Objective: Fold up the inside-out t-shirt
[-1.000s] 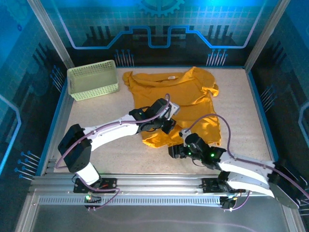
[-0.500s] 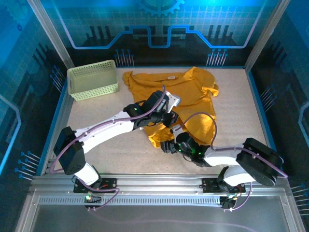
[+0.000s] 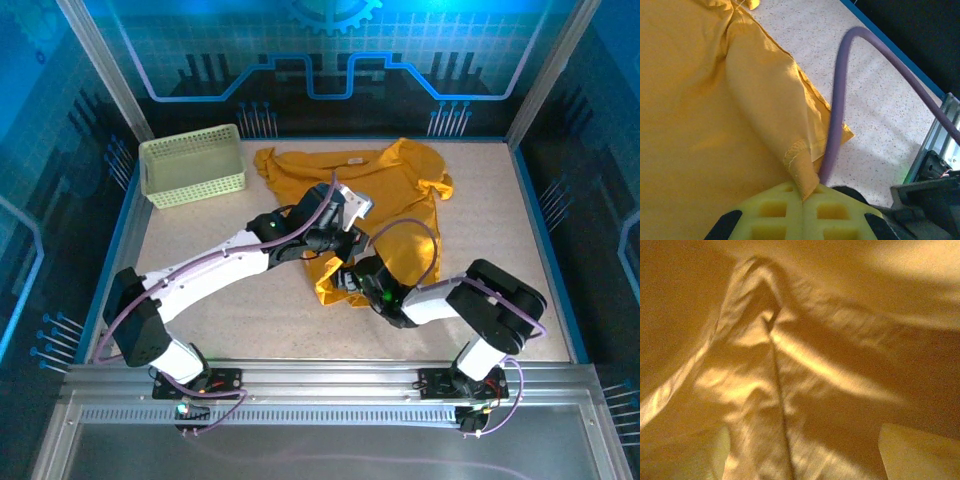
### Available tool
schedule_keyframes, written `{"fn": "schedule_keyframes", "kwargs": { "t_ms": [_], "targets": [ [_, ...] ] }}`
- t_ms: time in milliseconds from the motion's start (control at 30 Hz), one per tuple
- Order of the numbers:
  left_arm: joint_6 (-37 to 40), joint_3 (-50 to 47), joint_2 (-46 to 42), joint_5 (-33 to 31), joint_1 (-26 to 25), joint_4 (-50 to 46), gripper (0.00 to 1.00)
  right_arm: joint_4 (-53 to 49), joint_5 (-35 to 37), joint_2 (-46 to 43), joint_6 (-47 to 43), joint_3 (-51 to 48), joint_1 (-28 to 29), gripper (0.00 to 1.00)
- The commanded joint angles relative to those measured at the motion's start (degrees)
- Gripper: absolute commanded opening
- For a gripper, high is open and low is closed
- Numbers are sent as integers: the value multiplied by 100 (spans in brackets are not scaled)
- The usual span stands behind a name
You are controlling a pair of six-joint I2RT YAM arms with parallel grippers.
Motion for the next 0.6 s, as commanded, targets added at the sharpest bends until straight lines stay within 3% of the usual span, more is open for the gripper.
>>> {"fn": "schedule_keyframes", "kwargs": {
  "t_ms": [0, 267, 567],
  "targets": [
    [-160, 181, -255, 297, 39, -84, 0, 482, 438, 292, -26, 309, -341, 79],
    [-264, 330, -359, 438, 35, -122, 0, 435, 619, 773, 51, 908, -798, 80],
    [-746, 948, 39, 554, 33, -111, 0, -27, 2205, 1000, 544, 1289, -397, 81]
  ]
}}
